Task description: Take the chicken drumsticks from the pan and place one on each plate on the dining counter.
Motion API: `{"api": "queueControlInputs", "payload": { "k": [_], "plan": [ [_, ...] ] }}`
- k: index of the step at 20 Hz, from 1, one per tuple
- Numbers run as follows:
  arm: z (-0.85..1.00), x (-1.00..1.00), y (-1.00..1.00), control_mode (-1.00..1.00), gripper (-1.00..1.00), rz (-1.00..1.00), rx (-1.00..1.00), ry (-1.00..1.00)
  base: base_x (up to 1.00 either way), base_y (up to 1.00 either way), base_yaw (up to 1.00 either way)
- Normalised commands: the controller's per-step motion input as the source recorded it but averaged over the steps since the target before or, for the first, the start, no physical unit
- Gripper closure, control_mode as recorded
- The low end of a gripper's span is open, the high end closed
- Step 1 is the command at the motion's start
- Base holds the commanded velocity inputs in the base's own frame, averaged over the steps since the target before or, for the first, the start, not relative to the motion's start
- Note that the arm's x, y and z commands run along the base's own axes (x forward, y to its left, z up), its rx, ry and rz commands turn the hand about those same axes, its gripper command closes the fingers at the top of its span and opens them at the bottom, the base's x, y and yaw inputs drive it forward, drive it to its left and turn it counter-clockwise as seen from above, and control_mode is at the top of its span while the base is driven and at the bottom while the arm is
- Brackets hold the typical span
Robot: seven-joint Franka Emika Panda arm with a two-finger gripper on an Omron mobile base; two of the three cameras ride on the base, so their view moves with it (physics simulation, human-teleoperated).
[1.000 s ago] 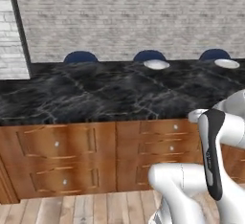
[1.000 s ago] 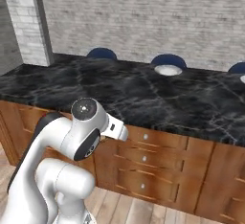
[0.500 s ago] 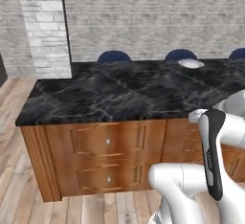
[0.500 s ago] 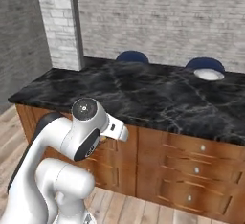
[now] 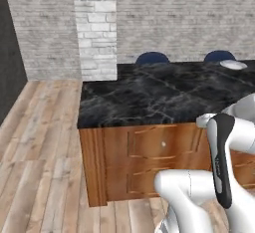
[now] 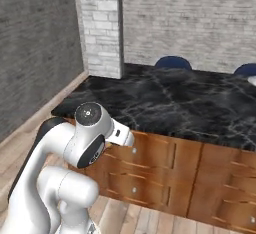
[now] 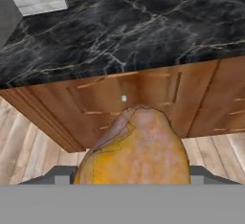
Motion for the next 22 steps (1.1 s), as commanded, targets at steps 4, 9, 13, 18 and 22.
{"api": "queueControlInputs", "payload": {
  "k": [4,9,13,18,22],
  "plan": [
    [0.00,0.00,0.00,1.00,1.00,0.00,0.00,0.00,0.20,1.00,-0.07],
    [0.00,0.00,0.00,1.00,1.00,0.00,0.00,0.00,0.33,1.00,-0.15],
    [0.00,0.00,0.00,1.00,1.00,0.00,0.00,0.00,0.43,1.00,-0.23],
    [0.00,0.00,0.00,1.00,1.00,0.00,0.00,0.00,0.59,1.00,-0.35],
    [0.00,0.00,0.00,1.00,1.00,0.00,0.00,0.00,0.70,1.00,-0.44]
  ]
}}
